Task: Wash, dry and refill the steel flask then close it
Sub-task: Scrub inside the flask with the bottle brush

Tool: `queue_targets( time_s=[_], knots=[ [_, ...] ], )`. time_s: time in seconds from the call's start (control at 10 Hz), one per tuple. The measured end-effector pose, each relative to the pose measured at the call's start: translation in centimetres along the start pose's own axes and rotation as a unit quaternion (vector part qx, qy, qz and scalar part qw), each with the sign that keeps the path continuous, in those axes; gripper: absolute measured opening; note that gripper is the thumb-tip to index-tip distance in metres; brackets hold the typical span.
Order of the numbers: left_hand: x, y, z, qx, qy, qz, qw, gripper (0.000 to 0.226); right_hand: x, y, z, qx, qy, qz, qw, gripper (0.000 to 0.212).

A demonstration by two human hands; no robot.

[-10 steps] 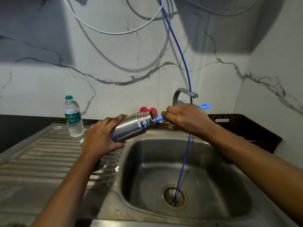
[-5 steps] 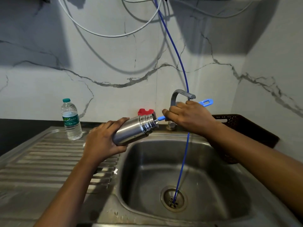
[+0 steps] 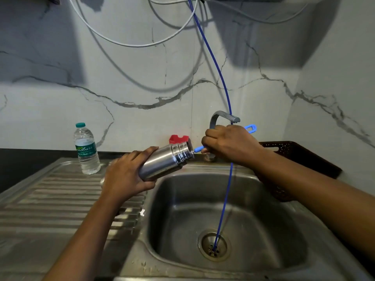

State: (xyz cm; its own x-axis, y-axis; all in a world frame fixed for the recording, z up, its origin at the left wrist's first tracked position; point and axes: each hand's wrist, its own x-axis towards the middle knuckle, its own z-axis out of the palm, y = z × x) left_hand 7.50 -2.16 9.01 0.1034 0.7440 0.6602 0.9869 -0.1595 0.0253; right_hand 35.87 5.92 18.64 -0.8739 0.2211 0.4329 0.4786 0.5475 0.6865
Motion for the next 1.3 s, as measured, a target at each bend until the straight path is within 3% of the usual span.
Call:
queue_targets(
  time_s=[0.1, 0.2, 0.3, 0.4, 0.5, 0.6, 0.7, 0.8, 0.9, 1.0, 1.1, 1.2, 1.3],
  knots=[
    [0.0, -0.2, -0.5, -0.018, 0.021, -0.007, 1.0, 0.094, 0.1, -0.3, 0.7, 0.035, 0.043, -0.028, 0.998, 0.016],
    [-0.1, -0.1, -0.4, 0.038, 0.048, 0.019, 0.998, 0.099, 1.6, 0.4, -0.3, 0.349, -0.183, 0.085, 0.915, 0.025],
    [-0.1, 0.6, -0.4, 0.07, 0.079, 0.05, 0.993, 0.099, 2.4, 2.6, -1.7, 0.628, -0.393, 0.212, 0.638, 0.031],
    [-0.2, 0.1, -0.3, 0.077, 0.054, 0.037, 0.995, 0.099, 2.2, 1.8, -2.4, 0.563, -0.367, 0.205, 0.712, 0.03],
    [-0.2, -0.8, -0.5, 0.024, 0.001, -0.015, 1.0, 0.098, 1.1, -0.5, -1.0, 0.085, -0.146, 0.056, 0.984, 0.029],
    [-0.1, -0.9, -0.8, -0.017, -0.015, -0.026, 0.999, 0.094, 0.1, -2.1, -0.8, -0.064, -0.006, -0.017, 0.998, 0.023],
    [0.0, -0.8, -0.5, 0.026, 0.001, 0.018, 0.999, 0.096, 0.9, -1.3, -1.2, 0.195, -0.177, 0.065, 0.963, 0.023],
    [0.1, 0.2, -0.7, 0.044, 0.07, 0.056, 0.995, 0.09, 1.7, 1.8, -2.6, 0.605, -0.397, 0.205, 0.659, 0.035],
    [0.3, 0.9, -1.0, 0.065, 0.079, 0.053, 0.993, 0.093, 1.0, 2.4, -3.2, 0.567, -0.363, 0.192, 0.715, 0.037],
    [0.3, 0.7, -0.8, 0.034, 0.017, 0.018, 0.999, 0.097, -0.1, 1.2, -1.4, 0.109, -0.102, 0.043, 0.988, 0.027],
    [0.2, 0.4, -0.7, -0.053, -0.003, -0.017, 0.998, 0.092, -0.6, -0.1, -0.6, -0.121, 0.074, -0.078, 0.987, 0.014],
    [0.2, 0.0, -0.7, -0.049, 0.002, -0.013, 0.999, 0.095, 0.1, -0.4, -0.4, 0.047, -0.004, -0.044, 0.998, 0.015],
    [0.2, 0.3, -0.4, 0.038, 0.026, 0.048, 0.998, 0.098, 1.4, 1.6, -1.4, 0.545, -0.338, 0.151, 0.752, 0.026]
  ],
)
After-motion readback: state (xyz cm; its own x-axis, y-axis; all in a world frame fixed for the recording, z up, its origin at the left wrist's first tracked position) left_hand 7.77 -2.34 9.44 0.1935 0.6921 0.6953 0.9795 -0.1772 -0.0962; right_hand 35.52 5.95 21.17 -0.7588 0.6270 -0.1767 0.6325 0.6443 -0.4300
